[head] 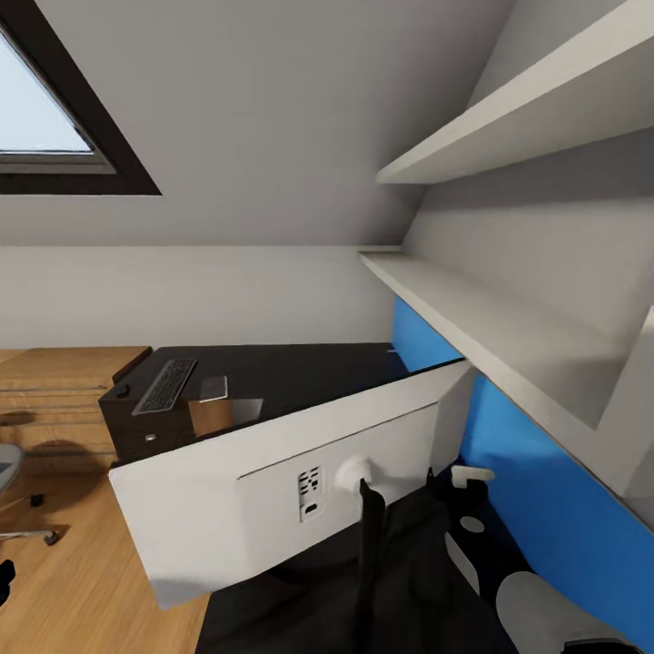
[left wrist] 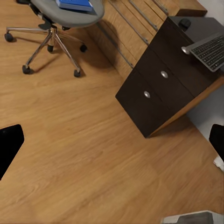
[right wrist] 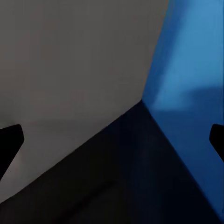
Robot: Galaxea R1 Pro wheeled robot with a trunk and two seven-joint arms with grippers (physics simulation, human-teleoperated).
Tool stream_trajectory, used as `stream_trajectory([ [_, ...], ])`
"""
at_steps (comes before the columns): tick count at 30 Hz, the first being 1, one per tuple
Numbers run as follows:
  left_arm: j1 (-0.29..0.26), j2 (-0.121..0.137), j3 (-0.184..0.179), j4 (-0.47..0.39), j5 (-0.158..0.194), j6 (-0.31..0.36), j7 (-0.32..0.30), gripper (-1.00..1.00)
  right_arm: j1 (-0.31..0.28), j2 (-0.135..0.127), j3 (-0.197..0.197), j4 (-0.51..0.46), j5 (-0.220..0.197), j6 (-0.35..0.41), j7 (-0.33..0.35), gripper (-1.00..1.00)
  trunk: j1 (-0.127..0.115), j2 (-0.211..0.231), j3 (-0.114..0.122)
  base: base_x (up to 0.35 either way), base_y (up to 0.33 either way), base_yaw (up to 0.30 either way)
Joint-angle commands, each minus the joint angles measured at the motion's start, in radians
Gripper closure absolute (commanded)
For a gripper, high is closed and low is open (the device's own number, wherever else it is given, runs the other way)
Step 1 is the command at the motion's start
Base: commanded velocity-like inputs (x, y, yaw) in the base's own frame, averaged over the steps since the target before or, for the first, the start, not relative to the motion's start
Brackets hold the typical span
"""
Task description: In the bedroom, organize the workspace by keeping the computer under the desk, ensuring the monitor is on the desk, placing the keyboard on the desk next to the monitor, placing the mouse on the desk next to the keyboard, moving the folder from the swivel chair onto the desk next to the mouse, stacking the notebook on top of the folder with the pen on top of the notebook, and positioning the swivel chair next to the desk.
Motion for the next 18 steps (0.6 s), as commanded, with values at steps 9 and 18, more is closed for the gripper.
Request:
stream_trajectory([
  [9, -0.001, -0.001, 0.001, -0.002, 0.011, 0.004, 0.005, -1.0, -0.001, 0.005, 0.018, 0.0, 0.001, -0.012, 0.001, -1.0, 0.001, -0.001, -0.002, 0.078, 0.018, 0.0],
  [18, -0.001, 0.0, -0.002, -0.002, 0.011, 0.004, 0.004, -1.0, -0.001, 0.008, 0.023, 0.001, 0.001, -0.012, 0.004, -1.0, 0.001, -0.001, -0.004, 0.002, 0.0, 0.164],
])
